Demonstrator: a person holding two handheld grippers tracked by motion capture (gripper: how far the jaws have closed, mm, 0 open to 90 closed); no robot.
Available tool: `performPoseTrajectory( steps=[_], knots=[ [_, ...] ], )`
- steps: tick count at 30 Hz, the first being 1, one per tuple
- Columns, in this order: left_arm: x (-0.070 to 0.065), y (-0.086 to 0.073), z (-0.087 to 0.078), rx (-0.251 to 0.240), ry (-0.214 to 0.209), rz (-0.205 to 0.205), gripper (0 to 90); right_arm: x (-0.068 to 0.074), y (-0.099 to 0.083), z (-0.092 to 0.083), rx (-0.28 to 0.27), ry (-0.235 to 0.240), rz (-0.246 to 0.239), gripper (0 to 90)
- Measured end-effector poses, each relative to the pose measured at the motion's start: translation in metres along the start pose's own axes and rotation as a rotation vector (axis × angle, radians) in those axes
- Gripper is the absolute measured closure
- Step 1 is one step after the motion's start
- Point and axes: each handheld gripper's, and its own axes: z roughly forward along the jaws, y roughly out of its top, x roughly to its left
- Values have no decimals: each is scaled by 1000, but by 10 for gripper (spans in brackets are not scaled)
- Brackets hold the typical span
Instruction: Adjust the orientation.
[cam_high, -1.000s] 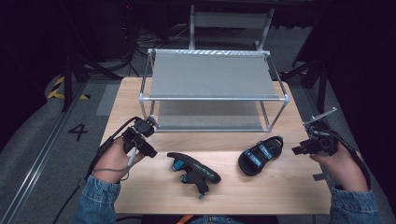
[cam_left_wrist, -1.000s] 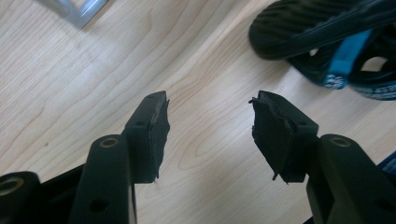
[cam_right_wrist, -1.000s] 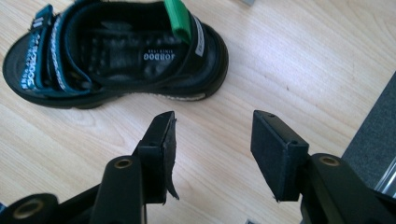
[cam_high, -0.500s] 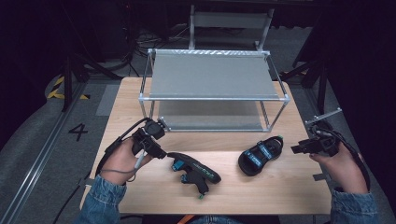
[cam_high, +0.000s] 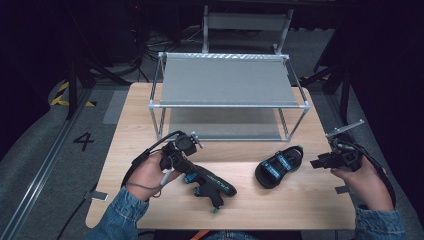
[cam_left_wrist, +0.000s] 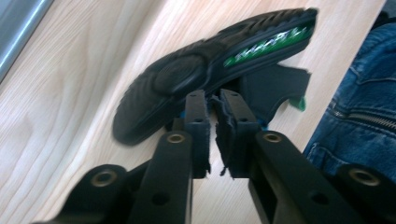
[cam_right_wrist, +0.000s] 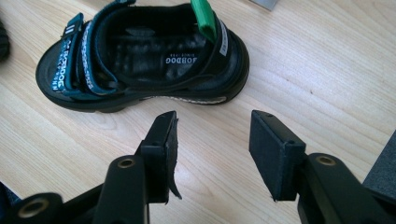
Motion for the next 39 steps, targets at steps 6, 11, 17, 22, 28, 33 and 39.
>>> performPoseTrajectory(
  steps=[6,11,17,22,28,33,39],
  knots=[
    [-7,12,12,-27,-17,49,879,1,-4,1,3,0,2,515],
    [-11,20,23,-9,-23,74,892,3,-9,2,10,0,6,513],
    [-12,28,33,28,-28,84,891,5,-14,4,28,14,3,499],
    [-12,31,40,58,6,88,892,4,-19,2,21,24,10,496],
    [-14,33,40,54,26,93,895,4,-19,2,21,29,13,494],
    [-13,37,39,20,41,91,896,8,-18,2,17,29,5,495],
    [-11,47,40,-9,62,91,896,12,-17,-1,6,29,-9,495]
  ],
)
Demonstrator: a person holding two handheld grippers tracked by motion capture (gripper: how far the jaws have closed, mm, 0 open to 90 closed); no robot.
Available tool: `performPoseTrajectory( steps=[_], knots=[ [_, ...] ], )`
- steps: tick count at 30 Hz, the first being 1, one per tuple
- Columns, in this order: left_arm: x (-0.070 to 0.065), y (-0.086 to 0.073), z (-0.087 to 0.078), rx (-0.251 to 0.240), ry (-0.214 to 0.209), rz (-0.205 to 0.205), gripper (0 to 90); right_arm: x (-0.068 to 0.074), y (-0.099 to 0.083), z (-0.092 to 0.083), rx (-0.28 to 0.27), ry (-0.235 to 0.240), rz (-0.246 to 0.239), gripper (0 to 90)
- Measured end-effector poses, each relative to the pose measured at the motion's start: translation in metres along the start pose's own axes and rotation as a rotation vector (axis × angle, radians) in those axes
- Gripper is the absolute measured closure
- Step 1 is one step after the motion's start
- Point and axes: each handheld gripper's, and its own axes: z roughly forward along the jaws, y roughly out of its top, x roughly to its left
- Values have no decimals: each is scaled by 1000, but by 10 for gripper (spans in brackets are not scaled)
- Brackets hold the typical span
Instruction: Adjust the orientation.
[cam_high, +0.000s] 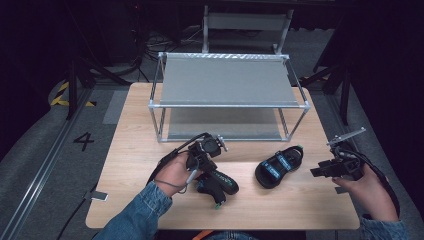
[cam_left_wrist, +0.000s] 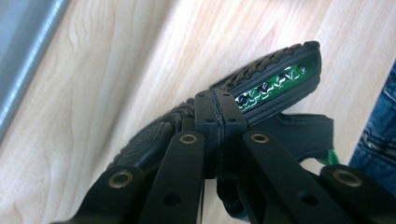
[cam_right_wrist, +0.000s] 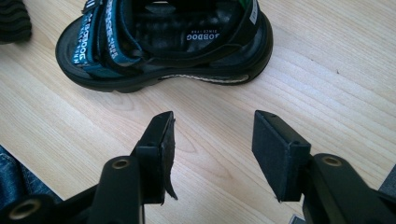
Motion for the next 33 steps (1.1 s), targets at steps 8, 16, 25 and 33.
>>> performPoseTrajectory(
  steps=[8,16,25,33],
  knots=[
    [7,15,4,-12,15,0,895,8,-7,-4,-4,-3,-2,490],
    [21,34,17,-15,24,-16,856,10,-26,-13,-17,-15,33,486],
    [30,45,22,-30,53,-42,716,10,-32,-12,-14,-21,40,478],
    [44,49,18,-77,61,-91,634,12,-33,-11,-10,-22,43,470]
  ],
)
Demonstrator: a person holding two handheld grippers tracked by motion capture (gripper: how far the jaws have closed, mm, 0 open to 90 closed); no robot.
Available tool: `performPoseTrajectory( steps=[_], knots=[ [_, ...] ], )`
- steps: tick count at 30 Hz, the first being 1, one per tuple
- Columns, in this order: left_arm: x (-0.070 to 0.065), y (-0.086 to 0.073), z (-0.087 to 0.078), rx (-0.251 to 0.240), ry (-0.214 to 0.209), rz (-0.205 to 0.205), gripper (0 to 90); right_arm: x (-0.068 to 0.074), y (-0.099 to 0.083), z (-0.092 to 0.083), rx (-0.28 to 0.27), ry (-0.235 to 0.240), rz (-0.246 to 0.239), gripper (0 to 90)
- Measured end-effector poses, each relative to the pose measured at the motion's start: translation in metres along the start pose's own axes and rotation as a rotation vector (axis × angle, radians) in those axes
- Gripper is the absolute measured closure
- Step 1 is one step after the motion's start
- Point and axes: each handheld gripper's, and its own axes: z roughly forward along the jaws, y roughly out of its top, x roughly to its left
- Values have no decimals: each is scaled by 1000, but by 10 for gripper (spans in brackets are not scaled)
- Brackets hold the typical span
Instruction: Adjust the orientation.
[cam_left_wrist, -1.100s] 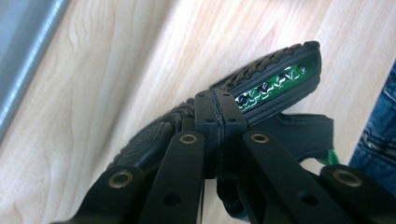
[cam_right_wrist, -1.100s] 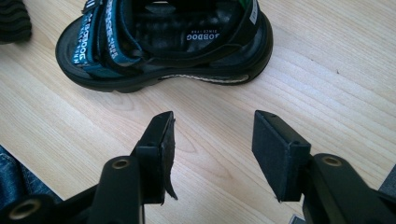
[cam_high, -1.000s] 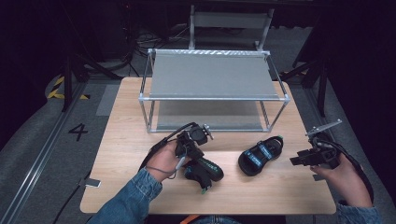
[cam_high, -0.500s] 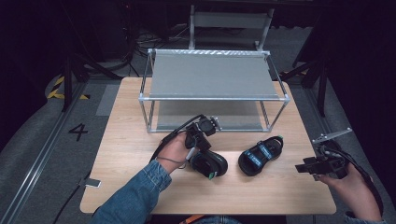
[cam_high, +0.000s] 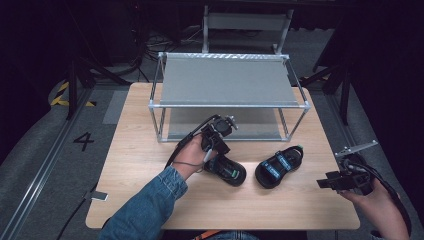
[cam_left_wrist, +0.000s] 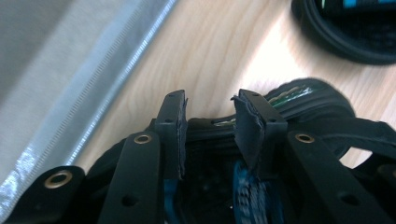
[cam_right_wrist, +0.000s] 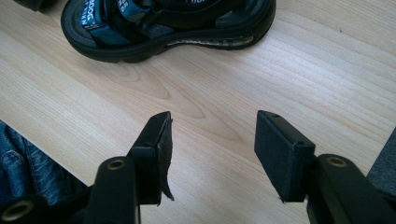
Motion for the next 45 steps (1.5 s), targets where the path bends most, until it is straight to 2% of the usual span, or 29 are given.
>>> performPoseTrajectory(
  steps=[5,9,12,15,16,17,19,20,21,22,25,28,31,34,35,36,37,39,42,45],
  knots=[
    [8,1,-7,-58,-1,-30,633,-1,-2,-1,-3,-3,3,470],
    [10,-1,-12,-60,5,-41,602,-2,-2,-2,-7,-2,3,469],
    [10,-1,-14,-62,9,-28,592,-2,-1,-1,-3,-2,4,467],
    [2,-1,-20,-71,-5,-33,553,-1,0,-1,-7,-2,0,466],
    [-3,-1,-22,-70,-11,-23,553,-1,0,-1,-7,-2,0,466],
    [-14,1,-25,-74,-32,8,531,-1,1,-1,-7,-3,-4,465],
    [-27,4,-27,-79,-64,43,507,-1,1,-1,-5,-3,-6,465],
    [-27,4,-27,-79,-64,43,497,-1,1,-1,-5,-3,-6,465],
    [-35,6,-27,-78,-89,65,490,-1,1,0,-6,-1,-6,464],
    [-39,7,-25,-77,-95,74,484,-1,1,0,-6,-1,-6,463],
    [-45,10,-19,-64,-99,92,483,0,2,0,-4,-4,-8,463],
    [-50,13,-3,-24,-123,89,520,0,3,1,-4,0,-9,463],
    [-53,15,5,-1,-121,98,547,0,3,2,-1,2,-11,462],
    [-56,17,11,16,-122,102,625,0,4,3,3,0,-19,462],
    [-55,16,10,9,-148,103,696,0,4,3,1,1,-16,462],
    [-55,16,9,9,-161,95,777,0,5,3,-1,3,-15,460],
    [-55,15,8,10,-160,93,820,0,6,2,-1,3,-18,460],
    [-54,12,4,18,-169,88,847,-1,8,2,-5,2,-24,459],
    [-55,8,-2,22,-163,90,851,-1,10,2,-7,7,-26,458],
    [-58,-2,-15,46,-149,101,850,-1,15,4,-1,10,-39,455]
  ],
)
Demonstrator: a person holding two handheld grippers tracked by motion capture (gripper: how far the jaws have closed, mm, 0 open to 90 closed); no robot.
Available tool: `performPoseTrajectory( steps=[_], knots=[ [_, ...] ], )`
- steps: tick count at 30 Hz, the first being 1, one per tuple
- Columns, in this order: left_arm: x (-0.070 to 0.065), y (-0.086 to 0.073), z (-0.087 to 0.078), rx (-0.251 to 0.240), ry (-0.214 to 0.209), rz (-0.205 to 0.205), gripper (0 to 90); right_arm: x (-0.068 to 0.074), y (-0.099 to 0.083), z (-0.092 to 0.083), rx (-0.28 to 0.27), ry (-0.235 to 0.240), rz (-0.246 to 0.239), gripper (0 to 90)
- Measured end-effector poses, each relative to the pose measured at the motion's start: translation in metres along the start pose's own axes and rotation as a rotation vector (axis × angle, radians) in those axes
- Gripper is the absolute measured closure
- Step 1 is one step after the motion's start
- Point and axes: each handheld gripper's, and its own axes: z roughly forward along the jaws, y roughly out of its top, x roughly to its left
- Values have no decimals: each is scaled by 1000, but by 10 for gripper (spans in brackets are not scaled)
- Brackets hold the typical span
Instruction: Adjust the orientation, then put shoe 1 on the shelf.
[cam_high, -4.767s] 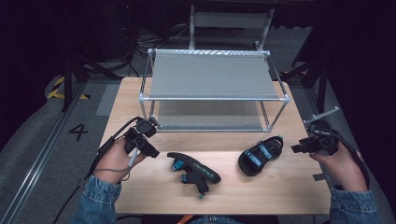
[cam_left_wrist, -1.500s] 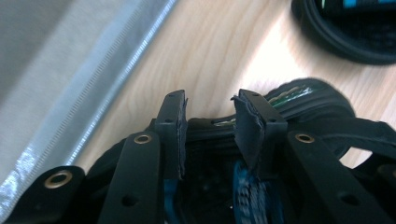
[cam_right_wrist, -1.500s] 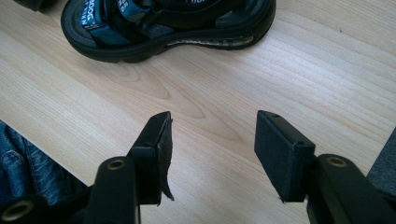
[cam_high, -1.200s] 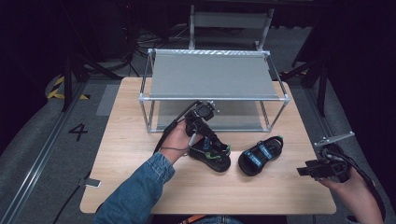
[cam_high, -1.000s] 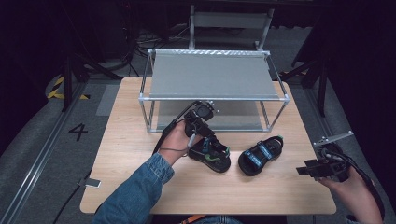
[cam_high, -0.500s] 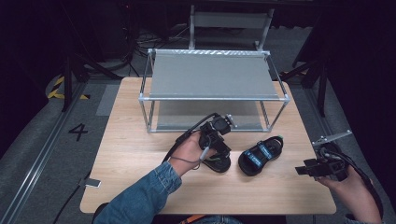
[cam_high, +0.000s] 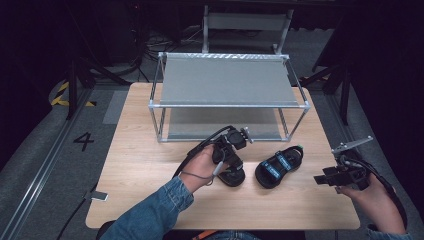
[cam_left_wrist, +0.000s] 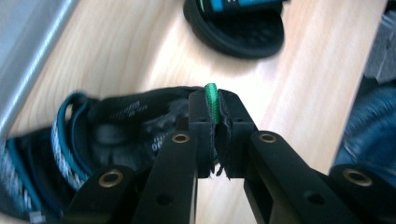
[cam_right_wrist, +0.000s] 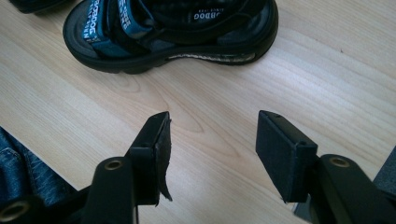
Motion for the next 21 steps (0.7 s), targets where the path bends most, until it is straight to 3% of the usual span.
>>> performPoseTrajectory(
  steps=[7,11,14,17,18,19,20,21],
  knots=[
    [-5,-28,-16,67,-17,-41,845,2,19,0,-19,7,-46,455],
    [-5,-40,-14,118,-39,-68,843,4,31,6,-15,19,-76,454],
    [-5,-45,-10,129,-65,-65,825,6,38,8,-11,27,-94,452],
    [-5,-46,-15,91,-67,-70,601,6,43,8,-19,31,-104,451],
    [-4,-48,-19,66,-66,-82,565,6,45,8,-22,31,-108,450],
    [-1,-51,-27,15,-25,-100,536,6,46,8,-25,32,-111,450],
    [-1,-51,-27,15,-25,-100,508,6,46,8,-25,32,-111,450],
    [2,-52,-30,-5,12,-110,508,6,46,8,-26,33,-111,450]
  ],
)
